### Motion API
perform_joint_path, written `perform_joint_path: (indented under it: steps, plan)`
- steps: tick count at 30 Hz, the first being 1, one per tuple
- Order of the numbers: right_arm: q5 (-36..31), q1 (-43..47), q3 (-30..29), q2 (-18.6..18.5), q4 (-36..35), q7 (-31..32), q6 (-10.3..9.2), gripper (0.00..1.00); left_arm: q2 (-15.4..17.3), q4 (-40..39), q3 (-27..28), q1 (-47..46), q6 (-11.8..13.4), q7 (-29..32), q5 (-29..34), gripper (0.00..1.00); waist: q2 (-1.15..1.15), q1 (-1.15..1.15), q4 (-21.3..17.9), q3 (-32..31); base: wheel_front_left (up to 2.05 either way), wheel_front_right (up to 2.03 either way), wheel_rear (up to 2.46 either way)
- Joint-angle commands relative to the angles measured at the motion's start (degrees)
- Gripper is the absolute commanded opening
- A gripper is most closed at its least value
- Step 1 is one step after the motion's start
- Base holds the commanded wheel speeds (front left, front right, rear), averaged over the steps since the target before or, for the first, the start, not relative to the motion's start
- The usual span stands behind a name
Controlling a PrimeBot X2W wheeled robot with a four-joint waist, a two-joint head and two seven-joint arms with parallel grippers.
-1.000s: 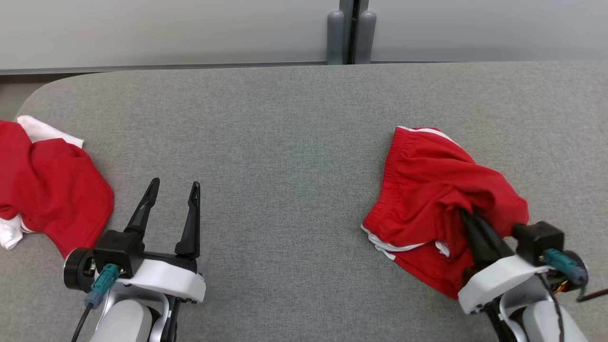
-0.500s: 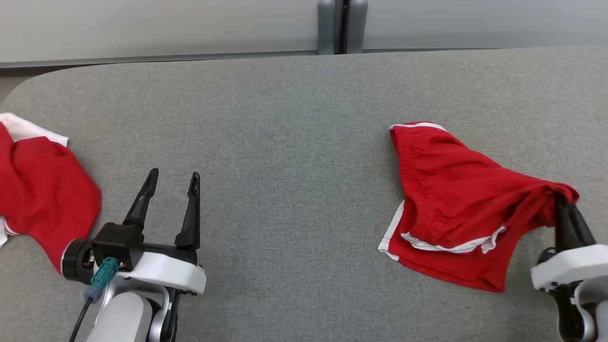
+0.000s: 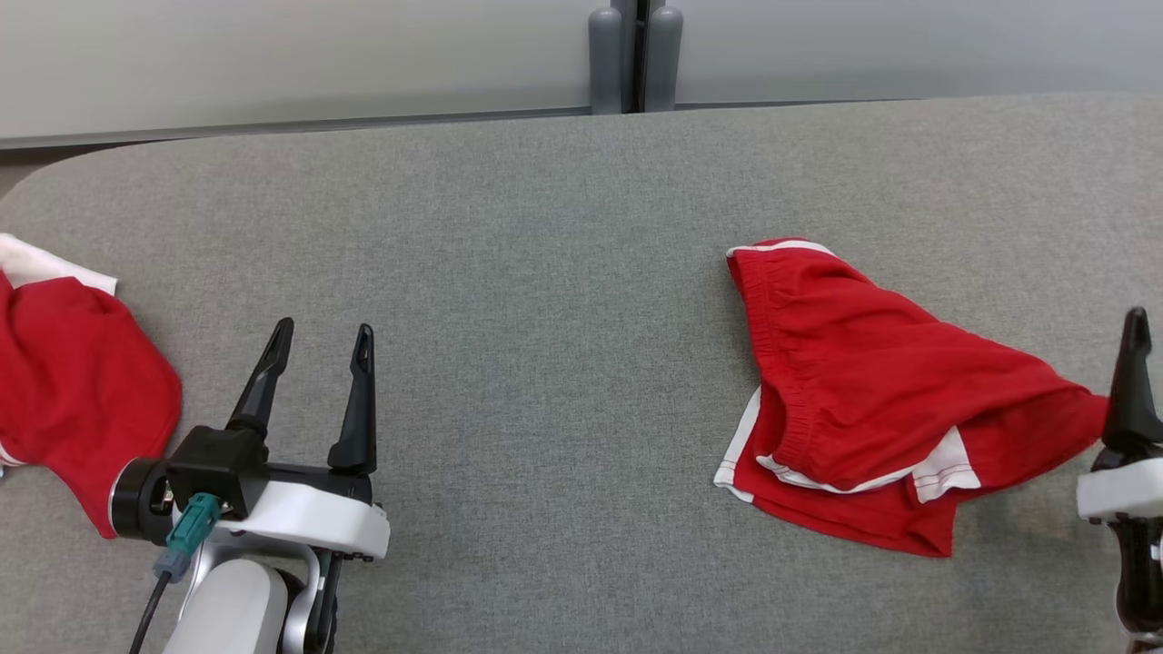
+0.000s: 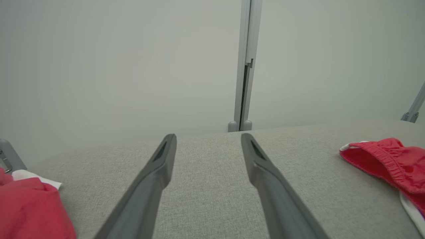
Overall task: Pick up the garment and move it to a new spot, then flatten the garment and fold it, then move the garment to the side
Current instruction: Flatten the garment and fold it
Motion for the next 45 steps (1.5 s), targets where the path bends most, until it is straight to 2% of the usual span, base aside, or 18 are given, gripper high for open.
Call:
perform_joint_path:
  steps: [1,9,18,36,39,45]
  plan:
    - [-0.7,-0.3,0.6,-0.4,-1.1,-0.3,0.0,1.0,0.1,-0.2,0.4,0.2,0.2,-0.3,0.3,1.0,0.0,0.0,-0.1,-0.4,0.0,0.0,0.0]
    - [-4.3,3.0,9.8,-0.5,-8.3,3.3,0.0,1.0,-0.3,-0.1,1.0,2.9,0.0,-0.3,0.6,1.0,0.0,0.0,-0.4,-4.2,0.0,0.0,0.0]
    - [-4.2,8.4,16.6,0.6,-11.1,6.3,0.0,1.0,-0.6,0.7,0.3,6.5,0.0,-0.3,0.8,1.0,0.0,0.0,-0.3,-7.1,0.0,0.0,0.0]
    - [-4.2,9.9,17.1,1.1,-12.1,7.3,0.0,1.0,-0.4,0.9,-0.3,6.7,0.7,-0.3,1.2,1.0,0.0,0.0,0.2,-6.7,0.0,0.0,0.0]
    - [-4.1,9.9,17.1,1.4,-12.1,7.4,0.0,1.0,-0.8,1.3,-1.4,5.6,-0.2,-0.3,1.4,1.0,0.0,0.0,0.2,-6.4,0.0,0.0,0.0]
    - [-4.0,8.9,17.4,1.4,-12.3,7.6,0.0,1.0,-2.6,2.7,-6.8,2.1,-3.9,1.4,2.3,1.0,0.0,0.0,-0.6,-4.8,0.0,0.0,0.0]
